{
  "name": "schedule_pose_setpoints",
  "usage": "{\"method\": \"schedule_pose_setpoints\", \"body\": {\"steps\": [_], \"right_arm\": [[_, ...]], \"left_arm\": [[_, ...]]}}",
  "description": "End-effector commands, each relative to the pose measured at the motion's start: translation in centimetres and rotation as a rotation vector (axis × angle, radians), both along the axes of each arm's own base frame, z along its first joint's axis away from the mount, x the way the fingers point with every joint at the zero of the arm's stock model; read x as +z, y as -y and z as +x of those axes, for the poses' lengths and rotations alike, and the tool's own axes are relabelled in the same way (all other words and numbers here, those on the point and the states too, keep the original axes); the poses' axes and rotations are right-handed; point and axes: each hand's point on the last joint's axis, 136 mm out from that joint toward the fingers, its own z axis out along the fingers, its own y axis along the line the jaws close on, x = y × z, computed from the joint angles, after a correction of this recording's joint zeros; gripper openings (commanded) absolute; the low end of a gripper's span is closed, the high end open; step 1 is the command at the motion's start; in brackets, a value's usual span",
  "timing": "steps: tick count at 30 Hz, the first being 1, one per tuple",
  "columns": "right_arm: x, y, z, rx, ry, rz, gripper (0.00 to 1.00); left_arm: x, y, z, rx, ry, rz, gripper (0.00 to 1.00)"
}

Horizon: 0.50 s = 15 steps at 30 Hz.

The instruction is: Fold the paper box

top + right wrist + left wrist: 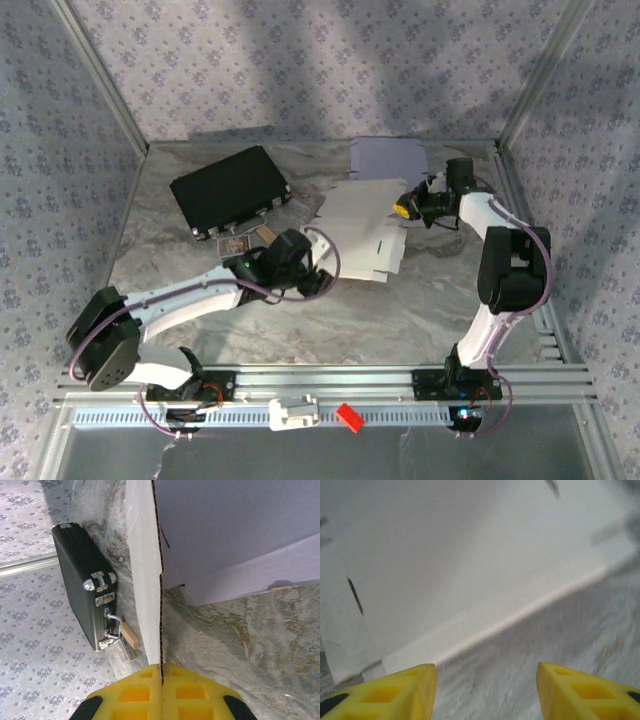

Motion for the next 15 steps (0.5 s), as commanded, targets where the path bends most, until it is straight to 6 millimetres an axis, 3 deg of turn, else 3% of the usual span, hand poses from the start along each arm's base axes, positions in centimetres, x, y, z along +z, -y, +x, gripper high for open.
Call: {"method": "schedule_pose_setpoints", "body": {"steps": [1, 15], "right_arm": [[-0.6, -0.2, -0.9, -0.013, -0.13, 0.014, 0.0], [0.0, -0.5, -0.6, -0.037, -0.186, 0.045, 0.0]], "left_arm": [[-0.9, -0.9, 1.3, -0.093, 0.191, 0.102, 0.56], [-4.3, 1.1, 4.2, -0.149, 0.325, 0.268, 0.64]]}}
